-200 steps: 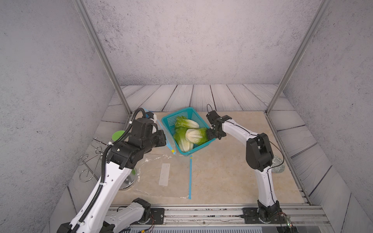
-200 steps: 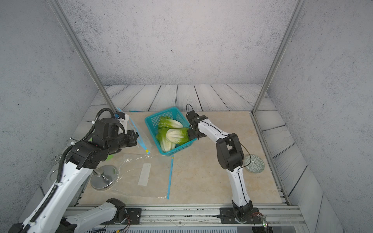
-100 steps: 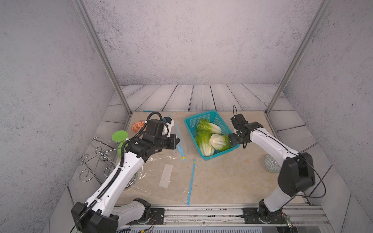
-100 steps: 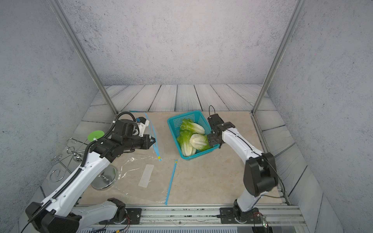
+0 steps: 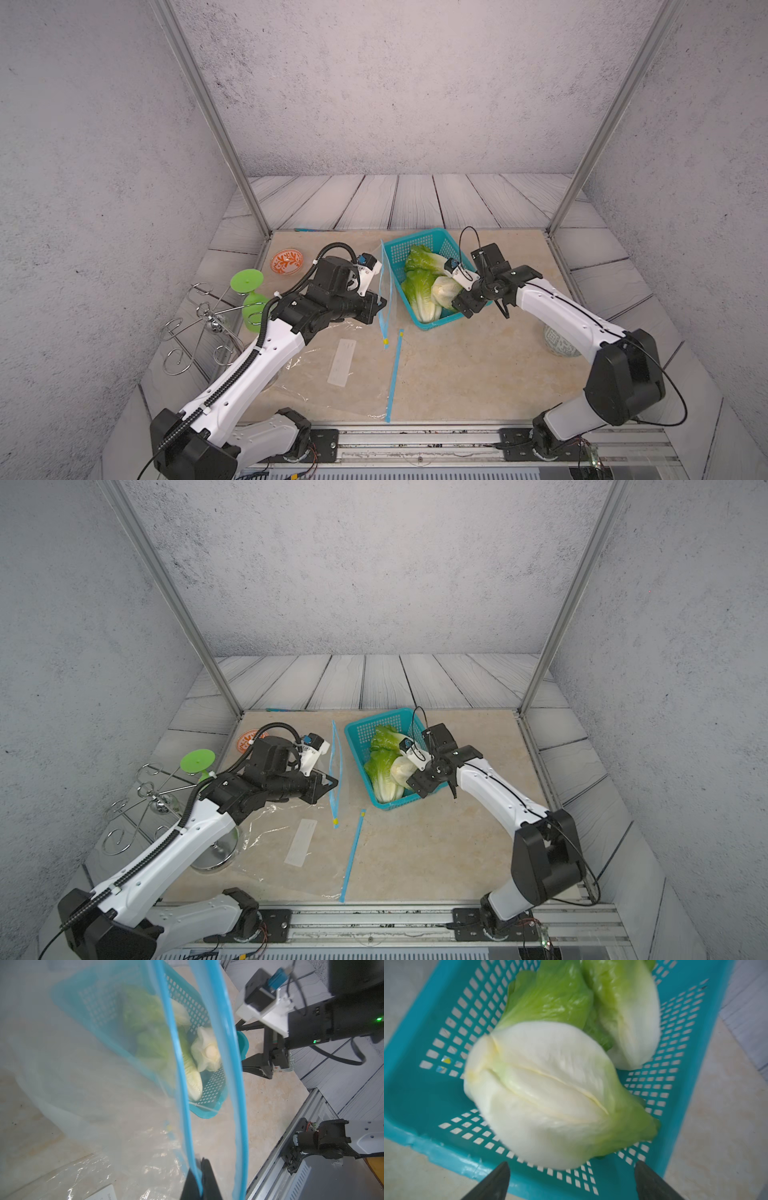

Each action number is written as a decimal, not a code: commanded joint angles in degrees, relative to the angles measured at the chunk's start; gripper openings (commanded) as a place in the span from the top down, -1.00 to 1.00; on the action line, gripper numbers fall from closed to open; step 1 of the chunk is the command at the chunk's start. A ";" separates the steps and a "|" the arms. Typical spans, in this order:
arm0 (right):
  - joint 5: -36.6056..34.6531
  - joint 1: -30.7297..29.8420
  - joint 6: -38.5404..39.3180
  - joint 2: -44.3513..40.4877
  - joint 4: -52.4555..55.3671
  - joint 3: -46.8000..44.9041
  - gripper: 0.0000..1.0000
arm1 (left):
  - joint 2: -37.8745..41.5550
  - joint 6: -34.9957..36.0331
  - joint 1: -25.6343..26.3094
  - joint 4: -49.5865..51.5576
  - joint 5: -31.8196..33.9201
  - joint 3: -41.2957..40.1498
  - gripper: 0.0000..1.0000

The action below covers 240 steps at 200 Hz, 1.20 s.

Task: Put the chinese cabbages into a zipper bag and zip it
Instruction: Pick up the Chinese cabbage from the basket.

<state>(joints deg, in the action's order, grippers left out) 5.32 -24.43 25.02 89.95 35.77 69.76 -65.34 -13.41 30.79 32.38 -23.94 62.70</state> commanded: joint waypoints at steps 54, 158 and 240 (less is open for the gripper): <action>7.03 1.22 6.92 4.82 -12.01 -1.12 -0.95 | 1.54 1.57 0.37 -2.69 -1.00 -1.87 1.00; 8.04 1.46 -1.98 5.78 -23.20 -5.09 0.03 | 1.08 1.80 1.47 -3.48 -0.28 -1.85 1.00; 10.87 1.99 -19.91 -7.47 -19.23 -1.29 0.41 | -0.02 1.15 1.65 -5.83 4.60 -2.95 1.00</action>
<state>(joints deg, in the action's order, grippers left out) 13.41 -22.41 15.16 90.59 14.74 65.28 -64.69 -12.86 32.05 28.27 -22.46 60.34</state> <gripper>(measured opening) 0.312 0.043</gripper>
